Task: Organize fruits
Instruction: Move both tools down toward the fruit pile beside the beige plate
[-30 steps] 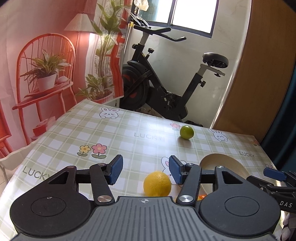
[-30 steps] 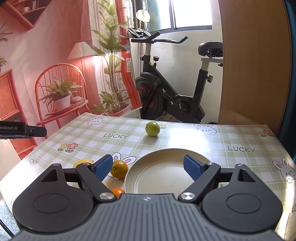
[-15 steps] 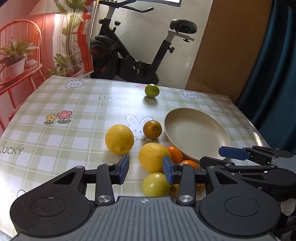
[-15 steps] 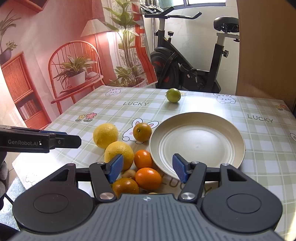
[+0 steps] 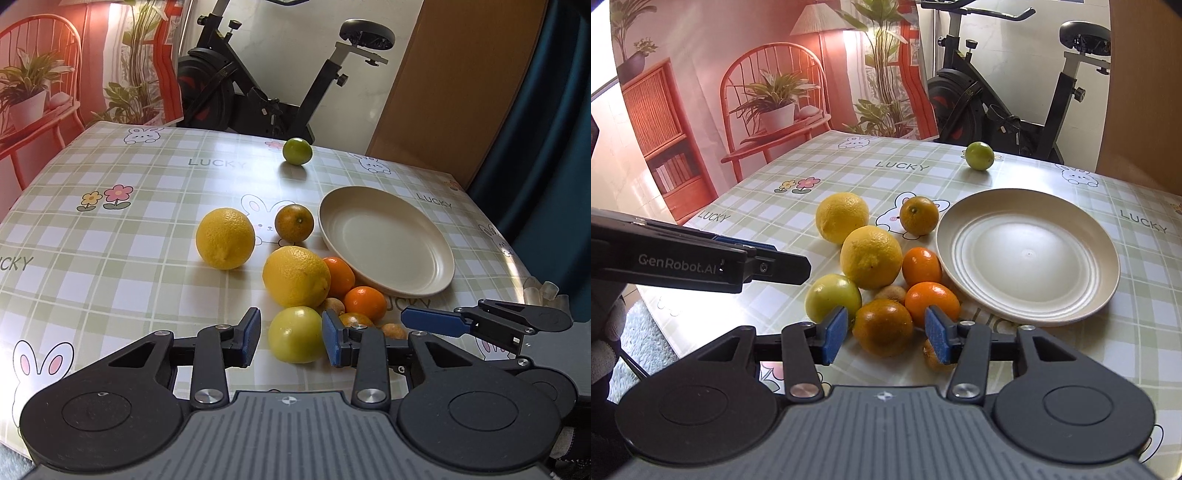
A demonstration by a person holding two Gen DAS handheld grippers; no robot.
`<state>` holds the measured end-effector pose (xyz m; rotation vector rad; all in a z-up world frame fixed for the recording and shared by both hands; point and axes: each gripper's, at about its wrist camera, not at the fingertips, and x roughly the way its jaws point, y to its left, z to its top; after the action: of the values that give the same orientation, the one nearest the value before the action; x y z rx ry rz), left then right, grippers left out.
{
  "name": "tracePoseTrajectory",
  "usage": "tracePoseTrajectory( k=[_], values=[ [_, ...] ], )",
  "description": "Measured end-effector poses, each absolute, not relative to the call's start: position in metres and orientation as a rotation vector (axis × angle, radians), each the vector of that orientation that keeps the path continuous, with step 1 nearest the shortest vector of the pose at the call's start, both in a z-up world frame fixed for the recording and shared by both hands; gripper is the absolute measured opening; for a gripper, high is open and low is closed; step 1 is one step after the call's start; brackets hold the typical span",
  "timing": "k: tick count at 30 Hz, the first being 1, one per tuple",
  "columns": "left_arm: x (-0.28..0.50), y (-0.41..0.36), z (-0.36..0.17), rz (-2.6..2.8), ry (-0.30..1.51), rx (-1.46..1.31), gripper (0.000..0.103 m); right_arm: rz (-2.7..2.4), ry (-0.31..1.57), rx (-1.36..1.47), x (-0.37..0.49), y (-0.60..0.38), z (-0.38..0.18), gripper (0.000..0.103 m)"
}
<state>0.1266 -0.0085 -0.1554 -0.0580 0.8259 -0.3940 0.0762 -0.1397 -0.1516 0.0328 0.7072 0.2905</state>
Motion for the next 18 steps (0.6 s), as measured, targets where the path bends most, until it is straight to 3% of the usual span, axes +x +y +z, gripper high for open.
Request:
tracePoseTrajectory(
  k=[18],
  values=[
    [0.1297,-0.0144,-0.1611,-0.410,0.855,-0.052,0.039,0.312,0.729,0.058,0.0772,-0.1419,-0.1615,0.050]
  ],
)
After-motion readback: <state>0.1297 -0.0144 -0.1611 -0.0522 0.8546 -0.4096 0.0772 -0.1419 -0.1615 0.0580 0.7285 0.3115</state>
